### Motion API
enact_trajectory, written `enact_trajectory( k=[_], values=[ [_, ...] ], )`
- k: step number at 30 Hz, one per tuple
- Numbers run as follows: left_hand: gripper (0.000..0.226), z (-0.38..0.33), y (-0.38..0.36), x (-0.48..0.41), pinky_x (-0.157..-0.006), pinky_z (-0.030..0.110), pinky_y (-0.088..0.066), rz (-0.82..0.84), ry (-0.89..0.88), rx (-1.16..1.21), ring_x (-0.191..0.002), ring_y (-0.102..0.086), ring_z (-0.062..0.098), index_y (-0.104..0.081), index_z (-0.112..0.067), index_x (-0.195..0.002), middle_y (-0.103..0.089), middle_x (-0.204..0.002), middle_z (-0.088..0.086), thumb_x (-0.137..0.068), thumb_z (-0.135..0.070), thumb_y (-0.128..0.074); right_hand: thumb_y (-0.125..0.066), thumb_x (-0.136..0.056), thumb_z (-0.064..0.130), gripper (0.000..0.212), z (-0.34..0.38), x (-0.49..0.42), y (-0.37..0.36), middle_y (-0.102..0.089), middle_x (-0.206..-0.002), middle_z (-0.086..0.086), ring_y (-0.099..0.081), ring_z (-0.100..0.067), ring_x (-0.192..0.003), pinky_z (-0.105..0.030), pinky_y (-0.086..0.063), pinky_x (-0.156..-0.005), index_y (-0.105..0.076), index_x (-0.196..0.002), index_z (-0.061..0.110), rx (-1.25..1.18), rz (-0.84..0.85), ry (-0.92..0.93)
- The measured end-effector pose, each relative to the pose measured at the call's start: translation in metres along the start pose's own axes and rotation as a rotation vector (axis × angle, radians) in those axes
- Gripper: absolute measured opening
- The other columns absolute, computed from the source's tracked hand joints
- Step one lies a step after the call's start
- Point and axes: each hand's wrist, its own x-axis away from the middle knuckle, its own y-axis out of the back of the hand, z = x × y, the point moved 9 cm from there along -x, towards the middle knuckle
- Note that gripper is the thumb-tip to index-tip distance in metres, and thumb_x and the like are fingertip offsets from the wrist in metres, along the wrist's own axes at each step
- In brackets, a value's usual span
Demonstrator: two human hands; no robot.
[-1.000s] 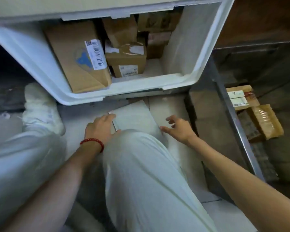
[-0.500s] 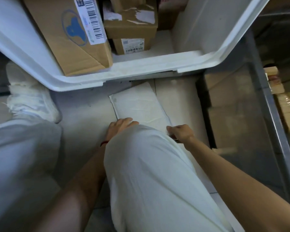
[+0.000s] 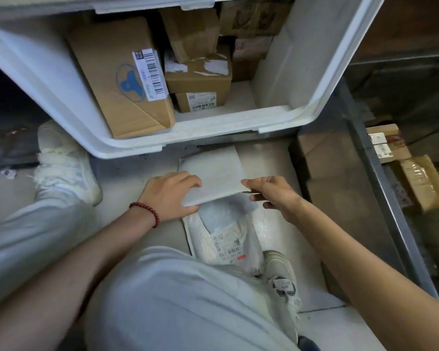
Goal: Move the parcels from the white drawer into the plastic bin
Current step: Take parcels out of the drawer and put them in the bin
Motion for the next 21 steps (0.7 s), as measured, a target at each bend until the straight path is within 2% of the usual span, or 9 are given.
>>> enact_trajectory(
  k=[3,6,10,14,16,18,19,21],
  values=[
    [0.035,0.002,0.027,-0.012,-0.068,0.032,-0.048,-0.050,-0.019,0.017,-0.090,-0.063,0.024,-0.064,-0.026,-0.104,-0.065,-0.101,-0.005,-0.071,-0.036,-0.070,-0.068,-0.087,0.032,0.022,0.007,0.008,0.000,-0.070,-0.073,0.013,-0.056,0.004,-0.053,-0.020,-0.035,-0.056,-0.071,-0.100,0.014,-0.057,-0.009,-0.011],
    [0.036,-0.022,0.050,-0.023,-0.061,0.033,-0.050,-0.106,-0.123,-0.049,-0.080,-0.065,0.026,-0.065,-0.025,-0.101,-0.067,-0.093,-0.004,-0.068,-0.031,-0.076,-0.068,-0.088,0.028,0.026,0.015,0.016,0.004,-0.068,-0.062,0.013,-0.054,0.003,-0.053,-0.018,-0.034,-0.053,-0.072,-0.103,0.007,-0.109,-0.027,0.011],
    [0.019,-0.060,0.058,-0.017,-0.057,0.033,-0.046,-0.154,-0.171,-0.063,-0.080,-0.062,0.026,-0.064,-0.024,-0.098,-0.064,-0.090,-0.004,-0.081,-0.027,-0.068,-0.067,-0.088,0.031,0.022,0.033,0.035,0.009,-0.073,-0.082,0.006,-0.055,-0.001,-0.061,-0.020,-0.036,-0.057,-0.073,-0.097,0.012,-0.086,0.000,0.066],
    [0.020,-0.064,0.089,-0.004,-0.061,0.032,-0.041,-0.303,0.003,0.029,-0.086,-0.062,0.029,-0.060,-0.023,-0.110,-0.063,-0.100,-0.002,-0.092,-0.028,-0.056,-0.059,-0.092,0.042,0.029,0.044,0.050,0.032,-0.069,-0.101,0.004,-0.061,-0.006,-0.081,-0.022,-0.047,-0.066,-0.064,-0.105,0.017,-0.080,-0.104,0.214],
    [0.022,-0.059,0.109,0.008,-0.064,0.032,-0.040,-0.359,0.090,0.106,-0.086,-0.062,0.031,-0.057,-0.021,-0.113,-0.064,-0.105,-0.001,-0.094,-0.031,-0.053,-0.062,-0.086,0.053,0.056,0.043,0.059,0.047,-0.057,-0.121,0.003,-0.058,-0.009,-0.104,-0.028,-0.050,-0.088,-0.049,-0.125,0.017,-0.023,-0.194,0.272],
    [0.021,-0.056,0.126,0.022,-0.065,0.032,-0.041,-0.403,0.121,0.224,-0.085,-0.059,0.028,-0.055,-0.016,-0.111,-0.063,-0.101,0.002,-0.095,-0.030,-0.053,-0.068,-0.073,0.065,0.099,0.040,0.068,0.056,-0.042,-0.141,0.002,-0.046,-0.012,-0.127,-0.035,-0.038,-0.109,-0.024,-0.146,0.014,-0.011,-0.221,0.275],
    [0.020,-0.055,0.135,0.029,-0.065,0.031,-0.041,-0.432,0.132,0.294,-0.084,-0.058,0.027,-0.054,-0.014,-0.109,-0.061,-0.097,0.003,-0.095,-0.028,-0.053,-0.069,-0.067,0.069,0.113,0.040,0.072,0.057,-0.040,-0.145,0.003,-0.042,-0.012,-0.131,-0.036,-0.034,-0.113,-0.014,-0.150,0.015,-0.047,-0.201,0.285],
    [0.019,-0.052,0.155,0.042,-0.063,0.025,-0.039,-0.512,0.176,0.444,-0.080,-0.054,0.022,-0.053,-0.010,-0.107,-0.059,-0.090,0.002,-0.097,-0.026,-0.051,-0.071,-0.068,0.067,0.118,0.041,0.078,0.054,-0.043,-0.143,0.005,-0.041,-0.009,-0.133,-0.034,-0.031,-0.114,-0.004,-0.151,0.016,-0.129,-0.120,0.303]
  ],
)
